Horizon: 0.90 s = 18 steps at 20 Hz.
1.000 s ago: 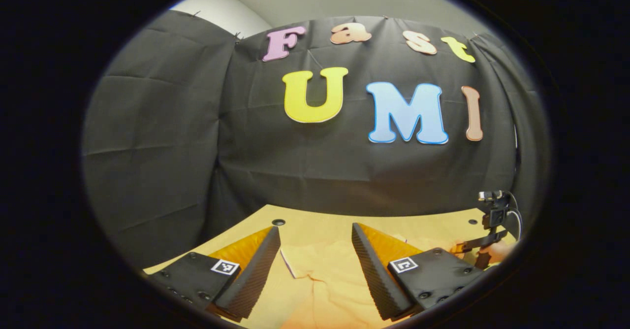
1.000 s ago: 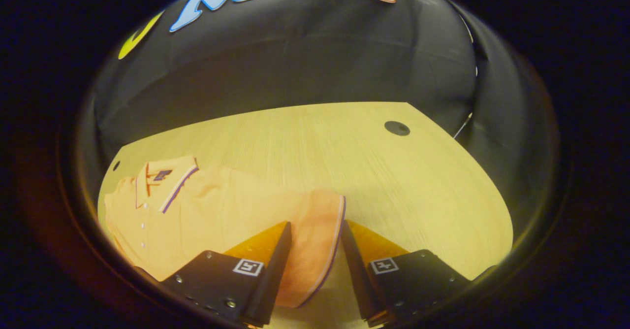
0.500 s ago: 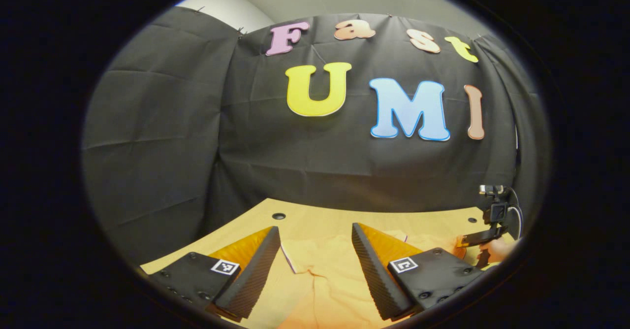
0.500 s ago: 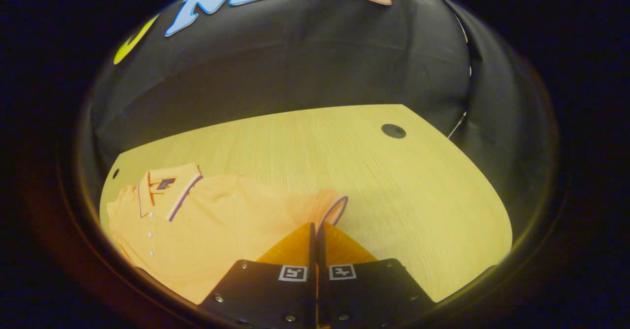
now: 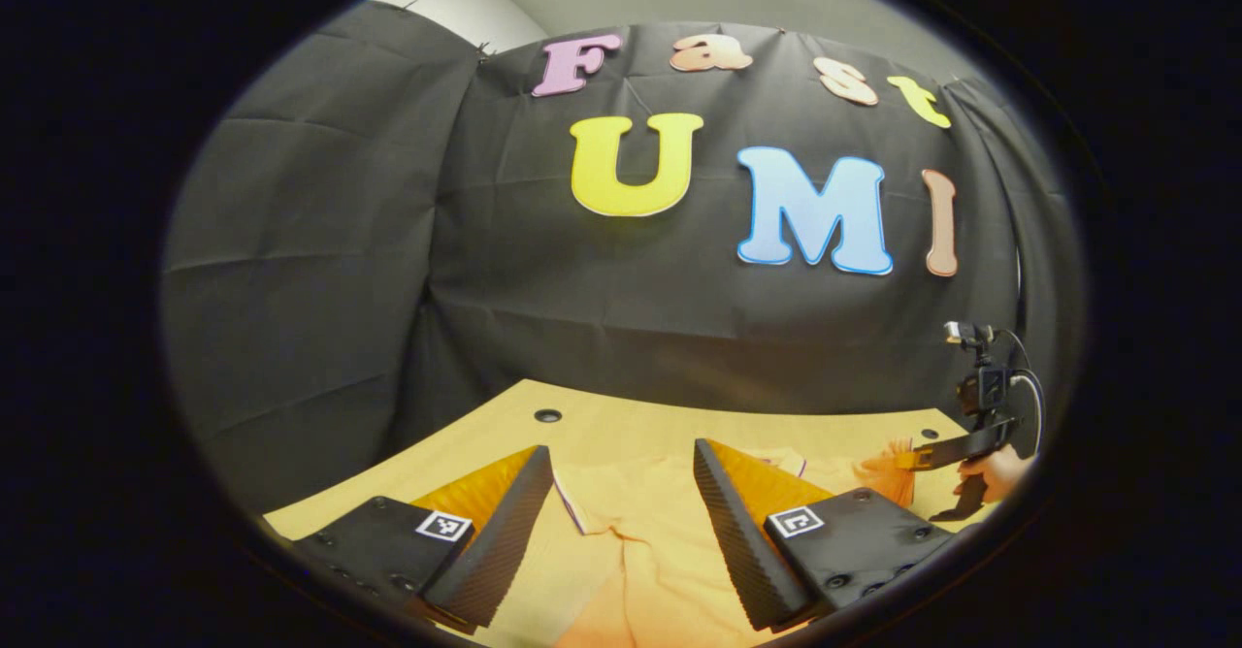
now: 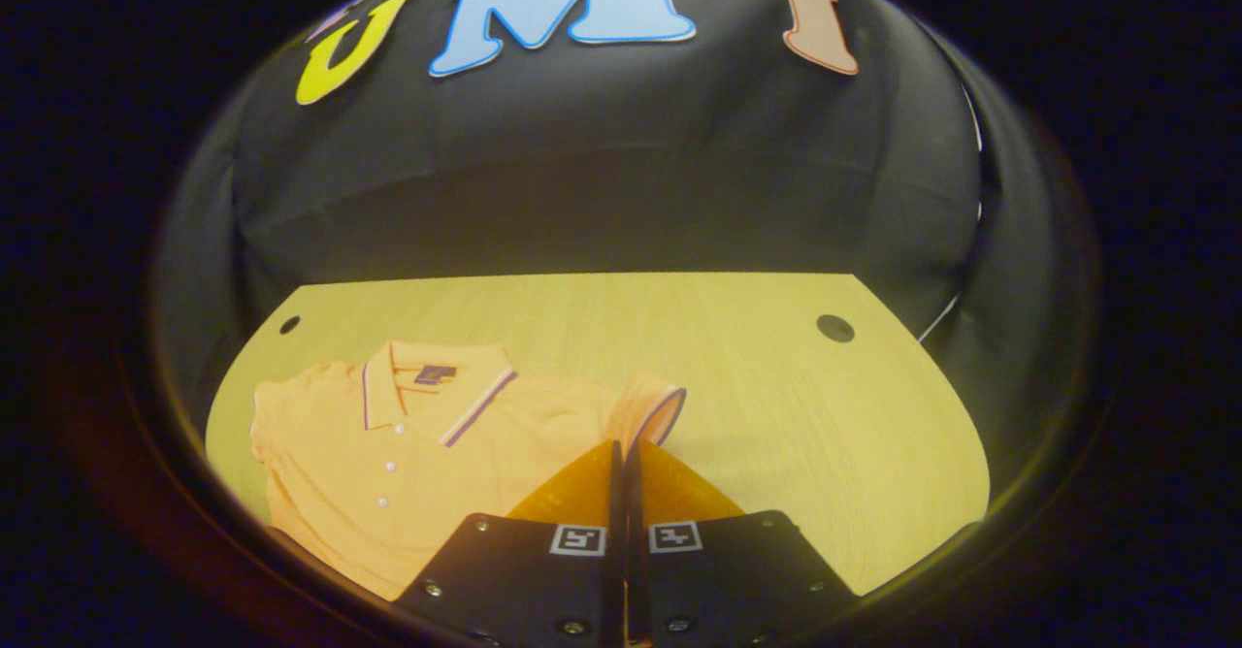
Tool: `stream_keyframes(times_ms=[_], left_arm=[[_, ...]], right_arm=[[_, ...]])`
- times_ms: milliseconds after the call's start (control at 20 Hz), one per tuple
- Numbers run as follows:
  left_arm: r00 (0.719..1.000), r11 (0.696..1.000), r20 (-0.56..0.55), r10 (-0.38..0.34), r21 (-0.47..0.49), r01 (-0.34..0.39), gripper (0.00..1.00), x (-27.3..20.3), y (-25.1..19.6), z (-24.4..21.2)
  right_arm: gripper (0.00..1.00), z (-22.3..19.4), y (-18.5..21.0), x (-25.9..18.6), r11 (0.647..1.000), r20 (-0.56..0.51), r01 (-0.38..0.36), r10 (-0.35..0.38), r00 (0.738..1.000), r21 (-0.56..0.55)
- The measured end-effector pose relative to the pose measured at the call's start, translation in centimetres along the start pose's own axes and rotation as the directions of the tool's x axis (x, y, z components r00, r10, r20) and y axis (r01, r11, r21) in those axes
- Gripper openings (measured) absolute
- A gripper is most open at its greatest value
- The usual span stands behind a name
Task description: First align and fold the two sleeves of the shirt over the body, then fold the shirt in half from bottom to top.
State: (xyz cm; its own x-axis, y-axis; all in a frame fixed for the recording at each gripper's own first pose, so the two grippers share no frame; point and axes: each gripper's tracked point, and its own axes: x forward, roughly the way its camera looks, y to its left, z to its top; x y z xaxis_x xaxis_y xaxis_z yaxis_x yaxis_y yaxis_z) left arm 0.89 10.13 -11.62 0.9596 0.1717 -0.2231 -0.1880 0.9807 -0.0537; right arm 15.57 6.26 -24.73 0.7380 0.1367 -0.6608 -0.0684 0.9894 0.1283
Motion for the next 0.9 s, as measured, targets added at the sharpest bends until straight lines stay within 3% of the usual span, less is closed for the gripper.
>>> stream_keyframes(times_ms=[350, 550, 800, 900], left_arm=[[0.999, 0.999, -0.019, 0.034, -0.018, -0.034, 0.94, -0.3, 3.0, -1.3], [0.998, 0.998, -0.040, 0.058, -0.001, -0.058, 0.94, -0.7, 4.8, -2.3], [0.997, 0.998, -0.053, 0.063, 0.003, -0.063, 0.94, -0.7, 5.8, -2.9], [0.997, 0.999, -0.056, 0.053, 0.009, -0.053, 0.94, -0.2, 5.7, -3.1]], right_arm=[[0.04, -2.0, 6.4, 0.2, 0.981, -0.052, -0.092, 0.084, 0.995, -0.172], [0.06, -3.8, 8.3, 0.9, 0.962, -0.101, -0.120, 0.098, 0.990, -0.245], [0.07, -5.1, 9.2, 0.8, 0.953, -0.137, -0.140, 0.106, 0.985, -0.270], [0.15, -4.9, 9.7, 0.7, 0.954, -0.131, -0.145, 0.113, 0.985, -0.264]])
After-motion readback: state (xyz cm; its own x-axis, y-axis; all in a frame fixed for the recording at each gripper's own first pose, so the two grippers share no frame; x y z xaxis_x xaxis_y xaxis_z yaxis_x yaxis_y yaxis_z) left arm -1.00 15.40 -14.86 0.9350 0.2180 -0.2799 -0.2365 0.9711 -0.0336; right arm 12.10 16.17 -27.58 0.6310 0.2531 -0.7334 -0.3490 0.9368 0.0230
